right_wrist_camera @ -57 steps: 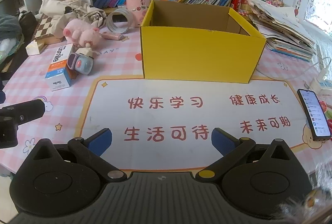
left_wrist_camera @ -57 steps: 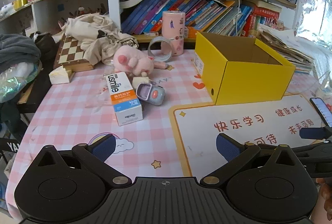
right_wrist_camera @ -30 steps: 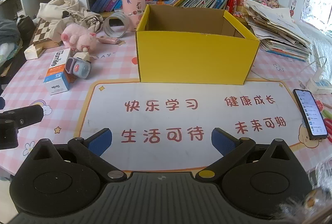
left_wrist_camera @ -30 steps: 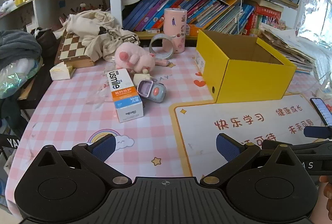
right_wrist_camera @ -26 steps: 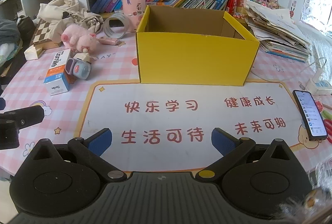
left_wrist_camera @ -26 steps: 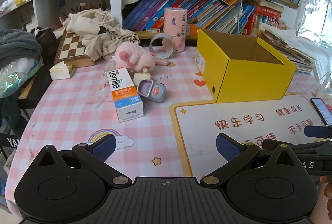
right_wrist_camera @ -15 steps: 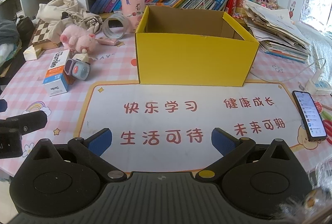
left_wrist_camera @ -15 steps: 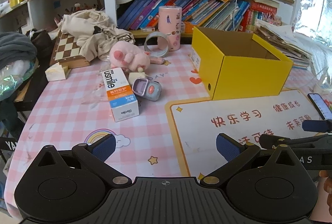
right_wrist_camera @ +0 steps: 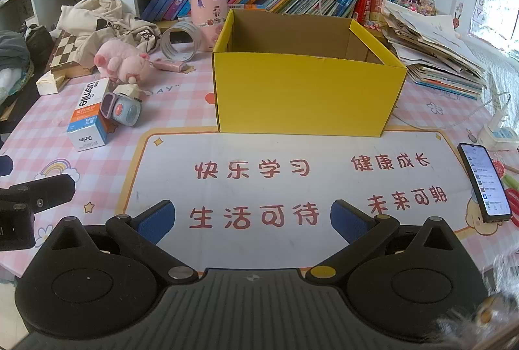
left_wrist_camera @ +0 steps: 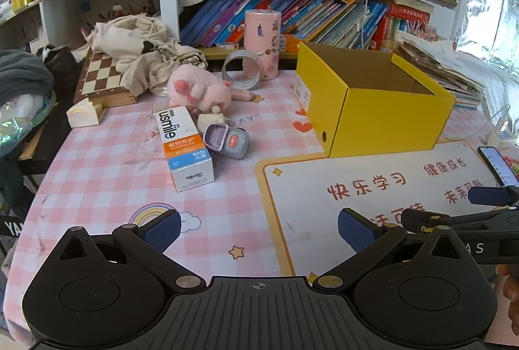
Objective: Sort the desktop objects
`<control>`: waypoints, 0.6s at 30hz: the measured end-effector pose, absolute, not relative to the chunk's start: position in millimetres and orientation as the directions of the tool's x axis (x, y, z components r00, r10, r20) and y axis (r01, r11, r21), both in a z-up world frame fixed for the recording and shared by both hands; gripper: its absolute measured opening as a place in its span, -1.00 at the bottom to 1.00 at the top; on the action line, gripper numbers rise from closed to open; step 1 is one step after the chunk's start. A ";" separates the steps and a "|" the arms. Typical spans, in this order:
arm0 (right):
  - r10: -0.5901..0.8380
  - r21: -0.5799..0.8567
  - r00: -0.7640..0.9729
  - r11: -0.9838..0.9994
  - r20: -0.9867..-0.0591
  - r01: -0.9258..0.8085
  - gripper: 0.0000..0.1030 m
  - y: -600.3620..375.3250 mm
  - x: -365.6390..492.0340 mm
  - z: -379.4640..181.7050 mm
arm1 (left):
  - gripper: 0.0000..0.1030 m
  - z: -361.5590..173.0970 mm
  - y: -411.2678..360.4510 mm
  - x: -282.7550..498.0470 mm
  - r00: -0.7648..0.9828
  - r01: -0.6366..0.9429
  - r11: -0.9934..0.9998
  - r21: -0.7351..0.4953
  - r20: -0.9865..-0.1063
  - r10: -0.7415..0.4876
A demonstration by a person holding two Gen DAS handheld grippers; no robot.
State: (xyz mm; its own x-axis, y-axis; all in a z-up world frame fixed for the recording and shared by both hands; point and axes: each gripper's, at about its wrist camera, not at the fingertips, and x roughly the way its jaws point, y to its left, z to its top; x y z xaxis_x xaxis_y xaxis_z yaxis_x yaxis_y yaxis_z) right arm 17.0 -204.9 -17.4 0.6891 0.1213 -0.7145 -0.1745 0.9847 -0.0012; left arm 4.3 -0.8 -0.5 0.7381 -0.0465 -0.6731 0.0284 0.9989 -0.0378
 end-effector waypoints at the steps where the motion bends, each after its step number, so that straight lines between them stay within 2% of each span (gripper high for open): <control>1: 0.121 -0.001 0.689 0.985 -0.715 -0.174 1.00 -204.6 16.9 -17.7 | 1.00 -0.6 -0.6 4.3 0.738 0.028 0.999 -0.039 -0.673 -0.047; 18: 0.120 -0.003 0.686 0.985 -0.717 -0.175 1.00 -203.0 18.0 -18.9 | 1.00 0.1 0.0 4.4 0.743 0.031 0.999 -0.038 -0.668 -0.048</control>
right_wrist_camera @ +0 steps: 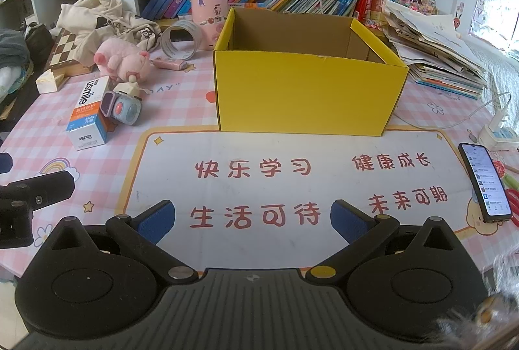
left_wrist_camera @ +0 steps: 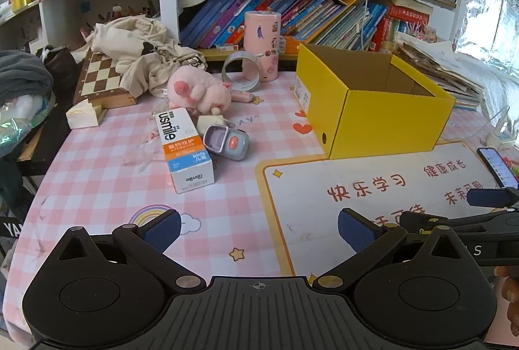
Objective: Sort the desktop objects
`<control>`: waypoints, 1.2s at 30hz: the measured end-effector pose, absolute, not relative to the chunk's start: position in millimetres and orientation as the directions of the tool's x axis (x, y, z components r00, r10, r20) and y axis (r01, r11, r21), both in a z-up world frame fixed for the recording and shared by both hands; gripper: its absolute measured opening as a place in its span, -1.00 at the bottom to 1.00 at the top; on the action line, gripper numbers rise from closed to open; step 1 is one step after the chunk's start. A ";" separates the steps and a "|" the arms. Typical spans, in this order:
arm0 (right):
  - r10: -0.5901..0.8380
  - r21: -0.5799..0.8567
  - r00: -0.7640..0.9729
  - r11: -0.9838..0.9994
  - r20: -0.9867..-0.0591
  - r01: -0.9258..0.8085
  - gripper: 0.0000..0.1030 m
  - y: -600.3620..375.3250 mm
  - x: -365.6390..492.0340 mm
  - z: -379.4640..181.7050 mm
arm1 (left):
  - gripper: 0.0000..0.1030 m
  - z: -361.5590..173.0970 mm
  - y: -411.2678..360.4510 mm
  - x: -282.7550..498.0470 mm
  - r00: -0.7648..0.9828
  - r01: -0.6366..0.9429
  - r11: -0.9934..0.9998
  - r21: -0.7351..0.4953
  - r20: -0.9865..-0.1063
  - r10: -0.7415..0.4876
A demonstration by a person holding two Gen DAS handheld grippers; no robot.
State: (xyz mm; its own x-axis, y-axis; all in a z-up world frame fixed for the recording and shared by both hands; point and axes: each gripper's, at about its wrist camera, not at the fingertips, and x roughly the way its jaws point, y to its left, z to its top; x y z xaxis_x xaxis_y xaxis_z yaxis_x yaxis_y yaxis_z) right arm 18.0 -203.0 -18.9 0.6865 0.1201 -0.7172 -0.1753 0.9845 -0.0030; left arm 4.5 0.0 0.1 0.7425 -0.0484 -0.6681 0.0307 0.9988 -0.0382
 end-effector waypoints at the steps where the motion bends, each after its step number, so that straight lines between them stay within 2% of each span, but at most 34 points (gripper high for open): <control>1: 0.120 -0.003 0.687 0.984 -0.717 -0.176 1.00 -202.9 17.8 -19.0 | 1.00 0.1 0.0 4.4 0.743 0.030 0.999 -0.038 -0.668 -0.048; 36: 0.110 -0.017 0.687 0.984 -0.718 -0.176 1.00 -197.5 23.1 -17.9 | 1.00 -0.2 3.7 11.1 0.744 0.048 0.998 -0.048 -0.664 -0.067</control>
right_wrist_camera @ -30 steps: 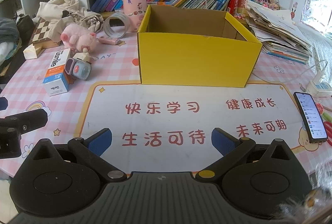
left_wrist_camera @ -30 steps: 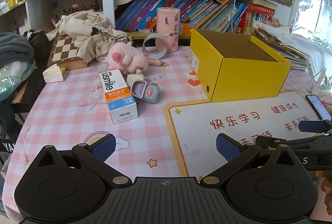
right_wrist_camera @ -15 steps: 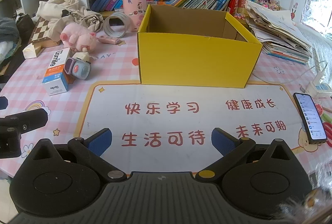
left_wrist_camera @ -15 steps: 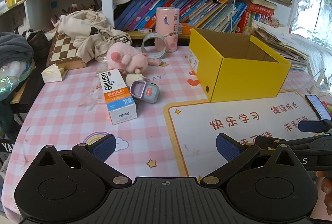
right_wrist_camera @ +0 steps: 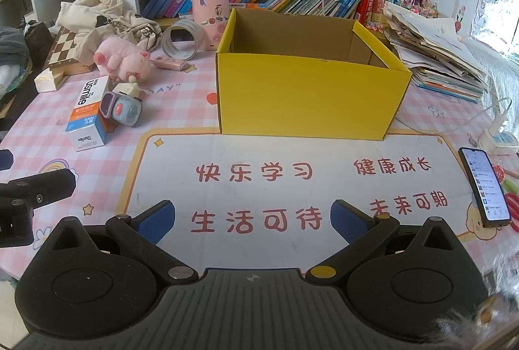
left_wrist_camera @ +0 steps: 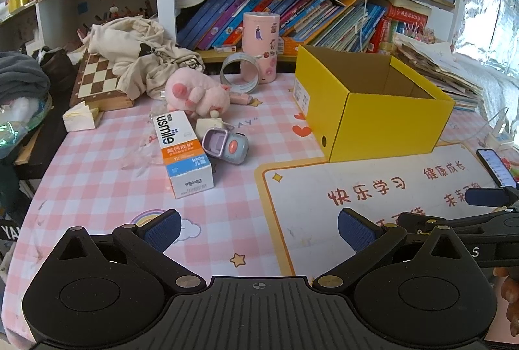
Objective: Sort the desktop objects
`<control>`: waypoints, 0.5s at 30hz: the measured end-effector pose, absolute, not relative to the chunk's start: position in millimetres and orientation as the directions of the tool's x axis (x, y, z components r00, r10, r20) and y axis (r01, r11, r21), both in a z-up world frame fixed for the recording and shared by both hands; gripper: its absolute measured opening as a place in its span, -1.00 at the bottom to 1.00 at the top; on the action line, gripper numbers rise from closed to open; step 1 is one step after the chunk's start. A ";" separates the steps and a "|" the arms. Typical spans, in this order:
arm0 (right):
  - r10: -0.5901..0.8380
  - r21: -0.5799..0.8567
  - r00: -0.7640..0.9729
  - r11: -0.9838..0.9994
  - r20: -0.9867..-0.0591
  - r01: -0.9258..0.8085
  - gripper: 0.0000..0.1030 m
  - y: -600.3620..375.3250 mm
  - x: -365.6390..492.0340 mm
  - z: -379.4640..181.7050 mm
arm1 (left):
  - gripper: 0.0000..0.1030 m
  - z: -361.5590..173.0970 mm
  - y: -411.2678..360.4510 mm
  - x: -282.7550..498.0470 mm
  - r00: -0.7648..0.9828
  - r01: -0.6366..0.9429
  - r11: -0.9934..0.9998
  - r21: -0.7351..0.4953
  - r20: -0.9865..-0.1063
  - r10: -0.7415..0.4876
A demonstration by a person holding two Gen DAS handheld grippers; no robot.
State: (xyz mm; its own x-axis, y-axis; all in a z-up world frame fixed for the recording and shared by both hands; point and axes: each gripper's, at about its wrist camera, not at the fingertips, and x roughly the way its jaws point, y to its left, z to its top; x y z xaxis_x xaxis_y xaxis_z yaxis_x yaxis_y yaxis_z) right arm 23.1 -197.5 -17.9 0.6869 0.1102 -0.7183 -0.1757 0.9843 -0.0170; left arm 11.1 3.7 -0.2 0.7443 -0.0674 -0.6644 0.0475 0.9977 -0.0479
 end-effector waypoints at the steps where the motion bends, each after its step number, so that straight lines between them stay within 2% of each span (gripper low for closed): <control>1: 0.110 -0.018 0.686 0.984 -0.719 -0.176 1.00 -197.1 23.4 -18.0 | 1.00 -0.1 3.7 11.2 0.745 0.053 0.997 -0.051 -0.663 -0.073; 15: 0.128 -0.015 0.693 0.980 -0.710 -0.197 1.00 -190.0 24.6 -13.2 | 1.00 1.0 10.4 14.2 0.750 0.068 0.994 -0.080 -0.653 -0.104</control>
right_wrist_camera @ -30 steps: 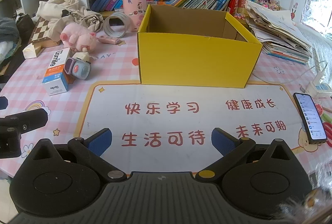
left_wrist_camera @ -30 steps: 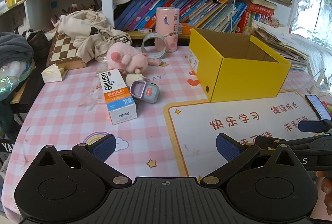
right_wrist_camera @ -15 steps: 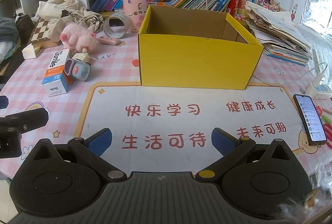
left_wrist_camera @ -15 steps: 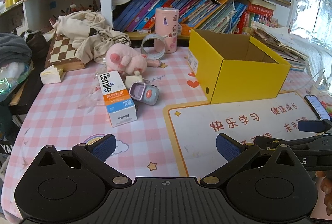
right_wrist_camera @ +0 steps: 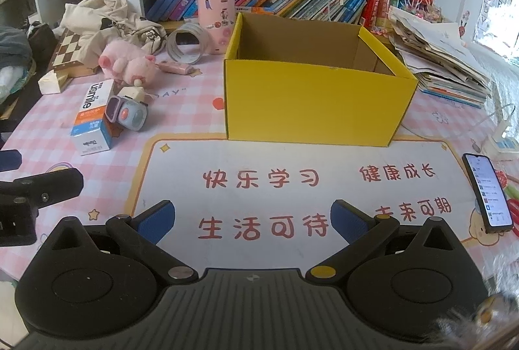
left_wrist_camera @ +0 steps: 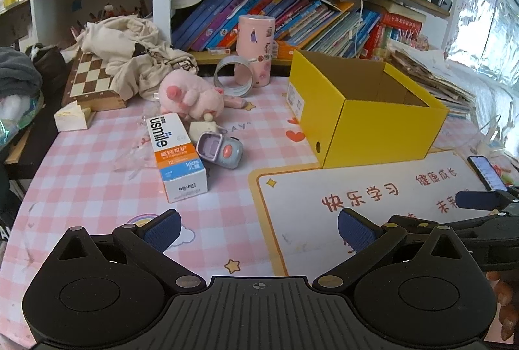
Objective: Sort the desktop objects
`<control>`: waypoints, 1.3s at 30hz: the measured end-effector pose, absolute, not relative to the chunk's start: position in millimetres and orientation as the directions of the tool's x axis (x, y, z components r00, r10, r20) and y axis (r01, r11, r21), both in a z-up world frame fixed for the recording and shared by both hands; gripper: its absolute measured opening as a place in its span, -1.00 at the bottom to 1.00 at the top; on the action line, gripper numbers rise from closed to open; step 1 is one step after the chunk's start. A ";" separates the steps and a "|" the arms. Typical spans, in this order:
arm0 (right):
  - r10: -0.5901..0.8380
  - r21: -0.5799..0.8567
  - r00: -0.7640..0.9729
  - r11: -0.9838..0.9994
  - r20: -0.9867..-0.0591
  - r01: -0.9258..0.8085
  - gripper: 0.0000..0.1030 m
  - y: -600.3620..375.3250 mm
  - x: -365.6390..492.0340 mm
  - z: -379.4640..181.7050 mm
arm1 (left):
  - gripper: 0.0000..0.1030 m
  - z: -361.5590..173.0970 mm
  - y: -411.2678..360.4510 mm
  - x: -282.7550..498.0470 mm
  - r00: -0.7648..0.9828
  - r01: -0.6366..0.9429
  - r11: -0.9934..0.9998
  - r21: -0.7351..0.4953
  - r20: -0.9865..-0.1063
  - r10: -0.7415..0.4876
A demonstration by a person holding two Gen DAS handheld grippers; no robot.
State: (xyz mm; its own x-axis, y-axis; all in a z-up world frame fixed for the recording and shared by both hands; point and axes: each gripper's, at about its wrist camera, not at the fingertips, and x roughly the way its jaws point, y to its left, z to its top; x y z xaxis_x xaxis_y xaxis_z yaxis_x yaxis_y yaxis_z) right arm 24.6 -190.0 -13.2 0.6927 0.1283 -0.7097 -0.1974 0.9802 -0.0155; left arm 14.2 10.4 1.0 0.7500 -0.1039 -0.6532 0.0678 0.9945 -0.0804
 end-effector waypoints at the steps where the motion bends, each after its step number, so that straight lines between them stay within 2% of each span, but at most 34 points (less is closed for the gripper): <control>1: 0.133 -0.016 0.693 0.979 -0.709 -0.204 1.00 -188.8 24.2 -12.6 | 1.00 1.3 10.0 14.0 0.752 0.072 0.995 -0.076 -0.651 -0.104; 16: 0.183 0.001 0.663 0.964 -0.726 -0.265 1.00 -174.4 30.8 -14.1 | 1.00 3.2 17.3 12.4 0.765 0.069 0.995 -0.074 -0.637 -0.101; 28: 0.236 0.023 0.646 0.947 -0.726 -0.321 0.97 -163.6 43.3 -15.4 | 1.00 1.6 34.4 14.9 0.779 0.002 0.995 -0.101 -0.624 -0.065; 34: 0.303 0.041 0.628 0.917 -0.717 -0.397 0.83 -147.7 57.3 -15.8 | 1.00 0.3 46.3 20.7 0.784 -0.044 0.993 -0.107 -0.620 -0.032; 39: 0.350 0.072 0.593 0.895 -0.725 -0.441 0.56 -133.4 79.1 -19.9 | 1.00 -0.1 55.8 29.3 0.787 -0.082 0.993 -0.081 -0.617 0.015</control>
